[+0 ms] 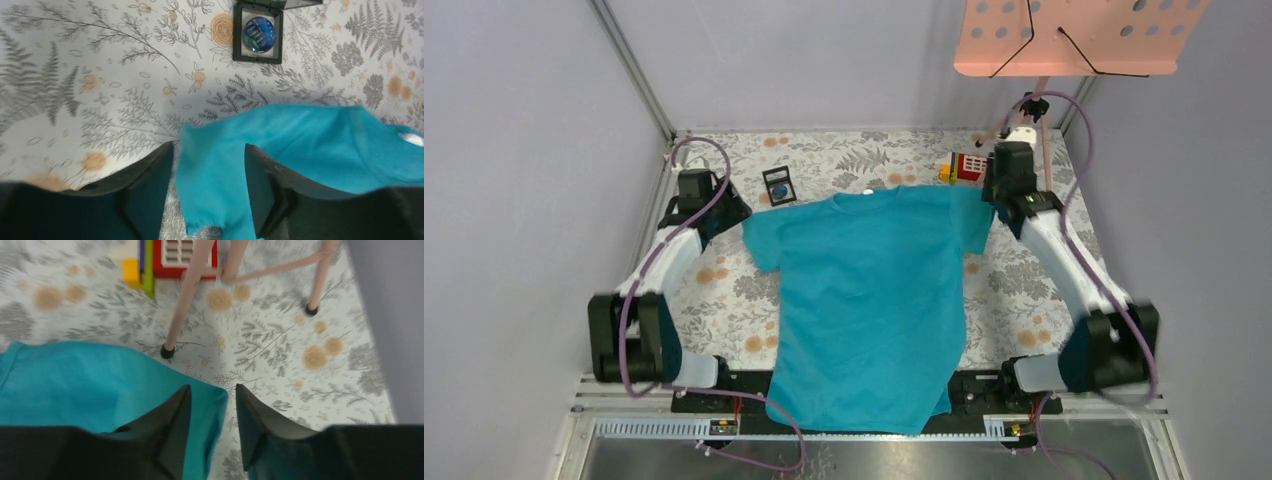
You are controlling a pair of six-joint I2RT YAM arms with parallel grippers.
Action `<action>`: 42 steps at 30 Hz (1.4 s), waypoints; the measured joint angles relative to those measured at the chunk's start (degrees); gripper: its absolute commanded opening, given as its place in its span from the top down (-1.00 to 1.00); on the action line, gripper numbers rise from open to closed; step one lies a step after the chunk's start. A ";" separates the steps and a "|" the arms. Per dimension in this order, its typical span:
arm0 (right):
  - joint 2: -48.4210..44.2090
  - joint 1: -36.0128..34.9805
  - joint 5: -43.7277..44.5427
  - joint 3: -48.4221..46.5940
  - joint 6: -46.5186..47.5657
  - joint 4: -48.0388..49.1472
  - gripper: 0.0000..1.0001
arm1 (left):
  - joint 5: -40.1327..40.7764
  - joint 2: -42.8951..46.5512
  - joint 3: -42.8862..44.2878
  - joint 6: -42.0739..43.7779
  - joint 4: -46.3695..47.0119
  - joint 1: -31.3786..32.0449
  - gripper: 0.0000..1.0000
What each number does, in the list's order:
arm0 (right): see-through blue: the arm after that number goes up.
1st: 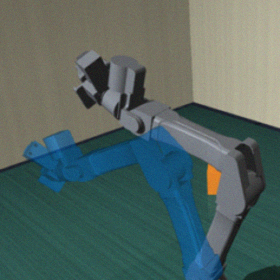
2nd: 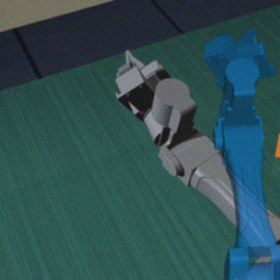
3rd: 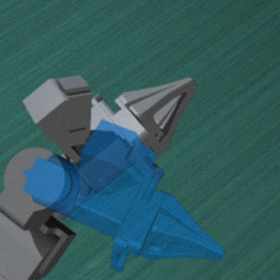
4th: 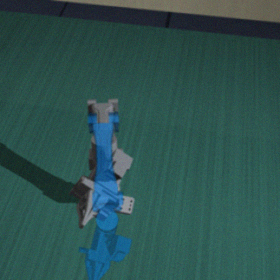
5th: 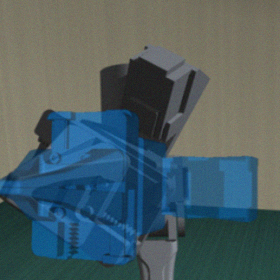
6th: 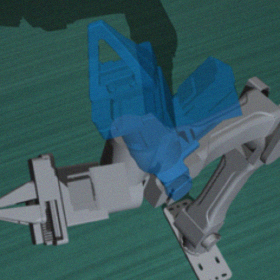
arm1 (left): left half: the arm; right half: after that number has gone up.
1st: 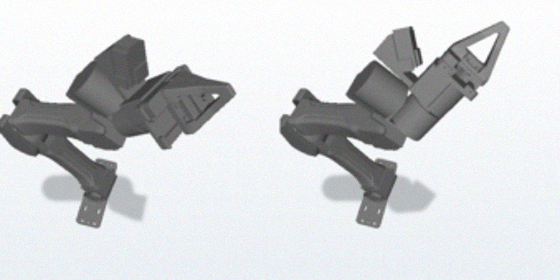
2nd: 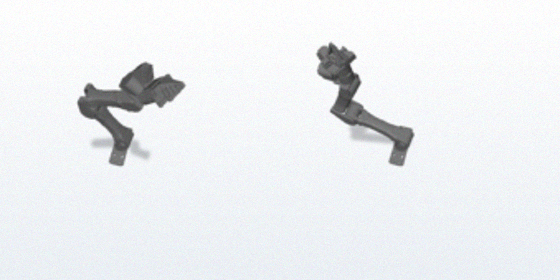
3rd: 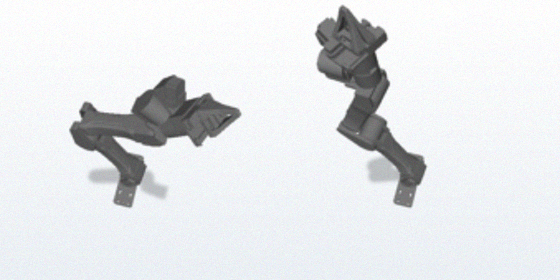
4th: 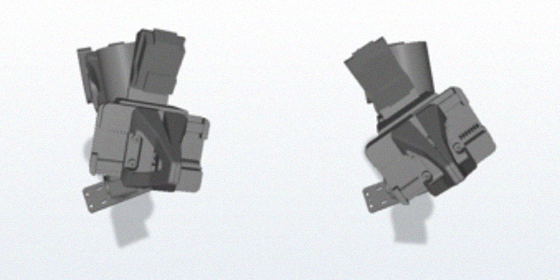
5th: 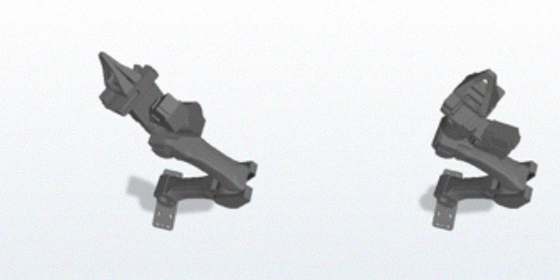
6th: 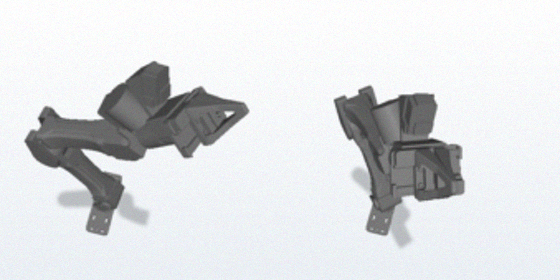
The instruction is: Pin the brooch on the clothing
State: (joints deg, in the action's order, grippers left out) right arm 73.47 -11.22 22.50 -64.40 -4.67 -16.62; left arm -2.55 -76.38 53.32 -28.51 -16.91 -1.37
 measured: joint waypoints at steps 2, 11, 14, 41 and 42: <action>8.98 1.86 -1.86 -1.49 -2.12 0.83 -0.70 | -0.92 -5.62 0.33 -0.35 4.22 0.31 -0.59; 15.91 3.30 -7.21 -0.79 -5.73 2.14 -0.99 | -0.35 -3.48 0.37 0.46 5.92 3.82 -0.77; 9.90 3.30 -7.54 1.44 -5.86 2.49 -0.99 | 0.22 2.58 -1.46 0.39 6.29 5.20 -0.78; 3.48 -4.83 -31.69 21.27 -20.92 -2.01 -0.74 | -3.50 -0.61 -17.46 -11.45 16.59 22.21 -0.38; 4.59 -5.81 -31.69 20.44 -20.96 -1.86 -0.73 | -3.50 -1.88 -17.07 -11.50 16.87 22.21 -0.33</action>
State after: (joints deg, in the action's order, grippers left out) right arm 78.06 -17.04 -9.19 -43.97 -25.63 -18.48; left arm -6.04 -78.26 36.25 -40.01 -0.03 20.84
